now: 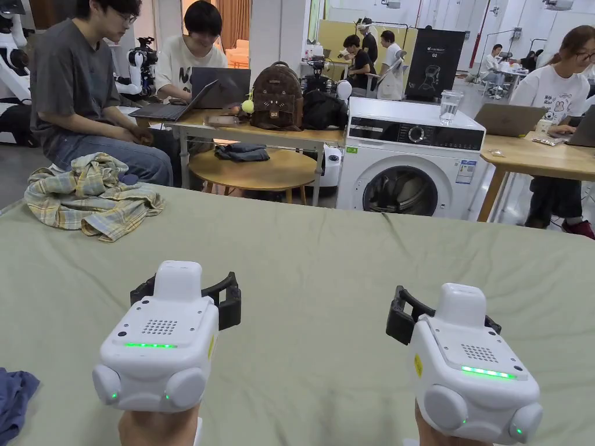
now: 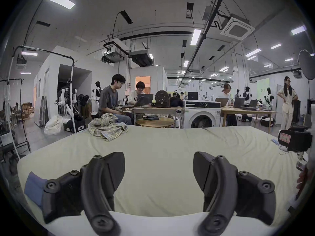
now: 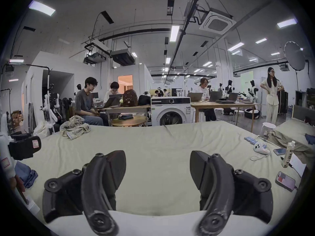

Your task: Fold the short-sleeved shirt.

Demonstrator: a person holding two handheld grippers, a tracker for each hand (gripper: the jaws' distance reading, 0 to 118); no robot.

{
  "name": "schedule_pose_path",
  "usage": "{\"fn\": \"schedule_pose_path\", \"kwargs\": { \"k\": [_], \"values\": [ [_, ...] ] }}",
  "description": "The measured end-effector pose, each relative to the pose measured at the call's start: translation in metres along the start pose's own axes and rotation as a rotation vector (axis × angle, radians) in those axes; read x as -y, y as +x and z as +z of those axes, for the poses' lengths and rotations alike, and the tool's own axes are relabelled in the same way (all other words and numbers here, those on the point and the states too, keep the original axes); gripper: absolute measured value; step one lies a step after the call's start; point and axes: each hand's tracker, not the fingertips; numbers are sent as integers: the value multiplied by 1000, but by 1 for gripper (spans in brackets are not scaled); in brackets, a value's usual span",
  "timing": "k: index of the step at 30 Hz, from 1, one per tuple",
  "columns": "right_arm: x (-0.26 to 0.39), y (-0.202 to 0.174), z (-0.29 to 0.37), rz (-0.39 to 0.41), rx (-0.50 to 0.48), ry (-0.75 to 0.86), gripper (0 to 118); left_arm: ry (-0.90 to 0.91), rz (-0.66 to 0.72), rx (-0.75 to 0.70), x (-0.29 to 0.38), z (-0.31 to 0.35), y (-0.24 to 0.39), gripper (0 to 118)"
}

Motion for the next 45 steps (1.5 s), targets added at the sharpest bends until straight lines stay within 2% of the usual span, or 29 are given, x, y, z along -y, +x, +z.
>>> {"fn": "schedule_pose_path", "kwargs": {
  "k": [5,9,11,15,16,17,21,26,31,38,45],
  "values": [
    [-3,1,-1,28,41,11,79,13,8,28,-3,4,0,84],
    [-7,3,0,28,1,19,79,29,-43,-14,-3,1,8,84],
    [-9,5,1,-2,-39,22,80,32,-42,-32,-5,0,9,83],
    [-9,-2,-4,25,83,28,80,27,30,4,-10,-1,-6,84],
    [-9,-2,-5,24,83,32,80,21,-36,-61,-10,-2,-6,84],
    [-8,-2,-5,19,79,40,80,24,-35,-73,-10,-2,-7,84],
    [-9,-3,-8,2,58,33,80,56,-62,-80,-3,-1,-9,84],
    [-12,-12,-11,13,79,1,80,40,-142,-103,0,-4,-4,84],
    [-11,-15,-12,-15,71,-28,80,4,-142,-75,-1,-7,-6,84],
    [-12,-15,-18,-49,155,-79,80,-21,-146,-51,1,-8,-7,84],
    [-8,-9,-18,-55,125,-91,80,-22,-162,-56,1,-7,-3,84]
  ]
}}
